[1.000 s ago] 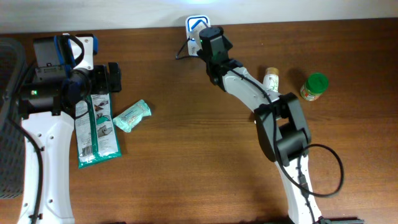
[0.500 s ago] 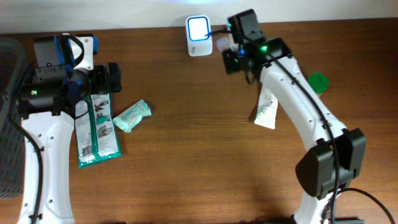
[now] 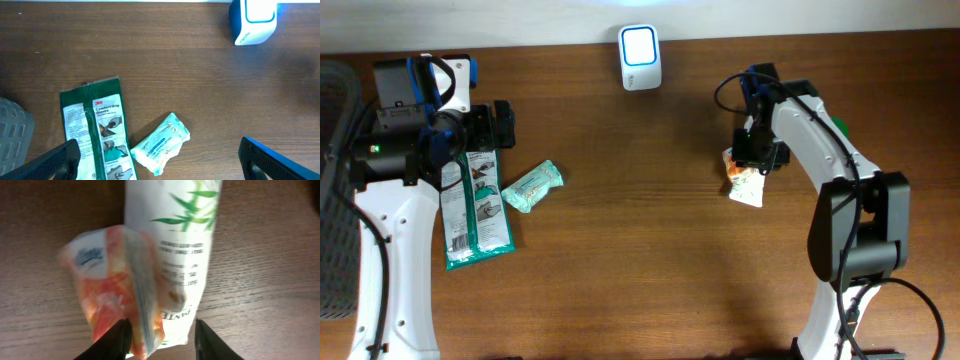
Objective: Scan the item barcode
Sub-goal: 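Carry the Kleenex pack right and drop it near the tube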
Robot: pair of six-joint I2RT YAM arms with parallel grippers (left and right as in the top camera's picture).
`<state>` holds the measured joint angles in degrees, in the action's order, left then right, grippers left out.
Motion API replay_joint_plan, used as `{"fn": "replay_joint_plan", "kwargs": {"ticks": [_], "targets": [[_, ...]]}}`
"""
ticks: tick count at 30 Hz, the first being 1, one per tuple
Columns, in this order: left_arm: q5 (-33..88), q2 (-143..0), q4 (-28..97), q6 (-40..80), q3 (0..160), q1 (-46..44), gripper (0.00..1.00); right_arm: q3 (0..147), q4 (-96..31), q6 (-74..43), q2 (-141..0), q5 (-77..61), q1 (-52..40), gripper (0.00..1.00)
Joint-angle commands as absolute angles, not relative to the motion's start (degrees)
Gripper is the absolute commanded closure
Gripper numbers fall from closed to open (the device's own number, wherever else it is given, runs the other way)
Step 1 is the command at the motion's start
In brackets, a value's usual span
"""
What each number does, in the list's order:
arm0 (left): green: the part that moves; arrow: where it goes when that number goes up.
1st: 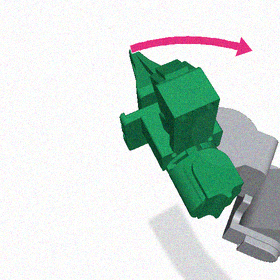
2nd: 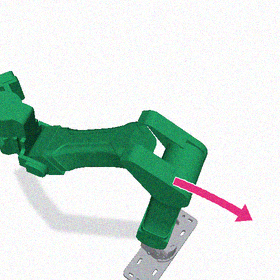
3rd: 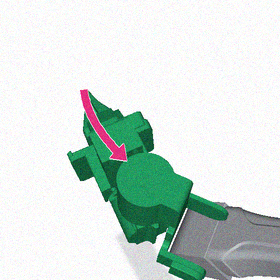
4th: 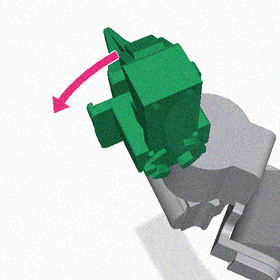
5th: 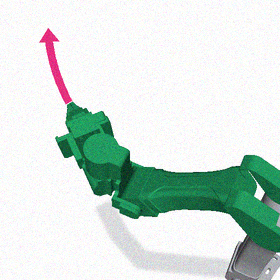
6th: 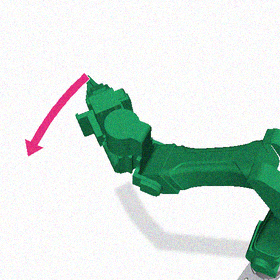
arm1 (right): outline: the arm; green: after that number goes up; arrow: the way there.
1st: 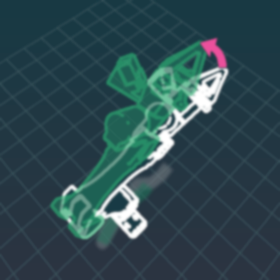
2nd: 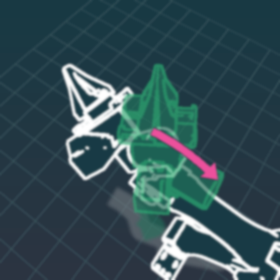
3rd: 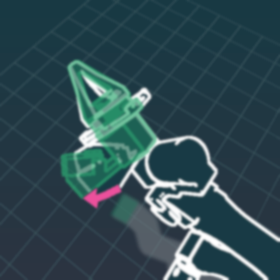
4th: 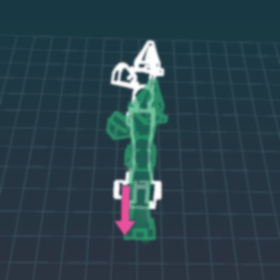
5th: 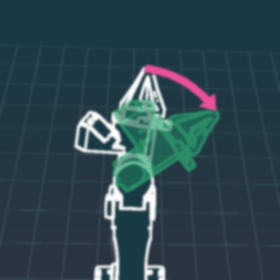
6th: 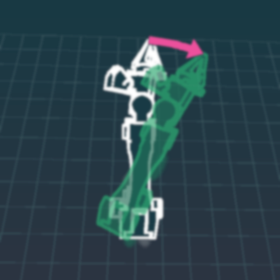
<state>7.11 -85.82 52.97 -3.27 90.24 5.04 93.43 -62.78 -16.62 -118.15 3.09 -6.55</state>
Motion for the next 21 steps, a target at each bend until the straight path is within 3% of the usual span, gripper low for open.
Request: {"fn": "replay_joint_plan", "kwargs": {"ticks": [1, 10, 15, 21], "targets": [[7.7, -85.9, 52.9, -3.8, 91.0, 5.0, 0.01, 94.2, -62.2, -15.7, -117.7, -1.8, -6.7, 0.57], [7.7, -85.9, 52.9, -3.8, 91.0, 5.0, 0.01, 105.6, -63.4, -13.8, -117.7, -15.2, -8.4, 0.53], [7.7, -85.9, 52.9, -3.8, 91.0, 5.0, 0.01, 106.0, -55.9, -14.1, -117.8, -25.5, -13.7, 0.53], [7.7, -85.9, 52.9, -3.8, 91.0, 5.0, 0.01, 106.0, -40.9, -18.4, -120.9, -26.2, -26.0, 0.46]]}}
